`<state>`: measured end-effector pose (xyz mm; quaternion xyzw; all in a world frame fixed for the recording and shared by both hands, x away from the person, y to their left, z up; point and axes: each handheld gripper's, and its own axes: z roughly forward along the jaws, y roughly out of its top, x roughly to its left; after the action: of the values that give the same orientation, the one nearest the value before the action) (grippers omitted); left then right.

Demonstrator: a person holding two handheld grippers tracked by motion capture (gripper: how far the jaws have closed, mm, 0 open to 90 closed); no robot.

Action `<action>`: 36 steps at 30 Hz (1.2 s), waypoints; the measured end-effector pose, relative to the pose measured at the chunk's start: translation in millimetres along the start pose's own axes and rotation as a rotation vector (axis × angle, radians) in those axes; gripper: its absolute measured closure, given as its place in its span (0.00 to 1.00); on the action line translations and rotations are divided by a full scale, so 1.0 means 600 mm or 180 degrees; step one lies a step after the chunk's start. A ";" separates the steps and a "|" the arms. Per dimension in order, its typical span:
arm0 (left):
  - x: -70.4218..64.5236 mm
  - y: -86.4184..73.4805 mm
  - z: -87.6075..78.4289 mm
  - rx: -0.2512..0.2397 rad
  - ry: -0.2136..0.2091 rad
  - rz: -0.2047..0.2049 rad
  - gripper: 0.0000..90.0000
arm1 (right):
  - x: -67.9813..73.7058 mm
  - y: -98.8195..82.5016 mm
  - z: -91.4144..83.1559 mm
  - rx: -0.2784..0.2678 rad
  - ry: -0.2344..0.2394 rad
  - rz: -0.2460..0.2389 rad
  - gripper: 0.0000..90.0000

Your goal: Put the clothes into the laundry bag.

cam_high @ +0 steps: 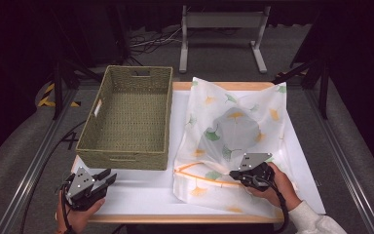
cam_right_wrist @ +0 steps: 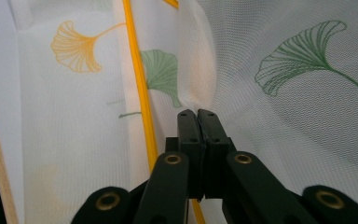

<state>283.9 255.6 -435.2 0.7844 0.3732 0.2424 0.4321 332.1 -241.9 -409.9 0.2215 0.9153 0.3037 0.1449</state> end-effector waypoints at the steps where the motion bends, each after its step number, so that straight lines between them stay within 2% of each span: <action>1: 0.001 -0.001 0.000 -0.0006 0.0014 -0.0005 0.76 | -0.002 -0.006 0.001 0.0021 -0.0003 0.0015 1.00; 13: 0.001 -0.004 0.001 0.0005 0.0006 -0.0050 0.72 | -0.007 -0.034 0.003 0.0102 -0.0064 0.0055 1.00; 15: 0.001 -0.004 0.001 0.0004 0.0013 -0.0049 0.71 | -0.008 -0.037 0.003 0.0084 -0.0044 0.0103 1.00; 21: 0.001 -0.003 -0.002 -0.0021 0.0015 -0.0069 0.68 | -0.006 -0.040 -0.003 0.0047 -0.0034 0.0106 0.99; 29: 0.003 -0.001 -0.006 -0.0072 0.0040 -0.0121 0.62 | 0.001 -0.040 -0.029 -0.0157 -0.0013 0.0088 0.92; 36: 0.004 0.000 -0.010 -0.0088 0.0136 -0.0151 0.52 | 0.011 -0.034 -0.076 -0.0509 -0.0084 0.0043 0.78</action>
<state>281.4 260.5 -432.1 0.7639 0.3975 0.2540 0.4405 302.0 -275.7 -388.1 0.2194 0.8845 0.3739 0.1721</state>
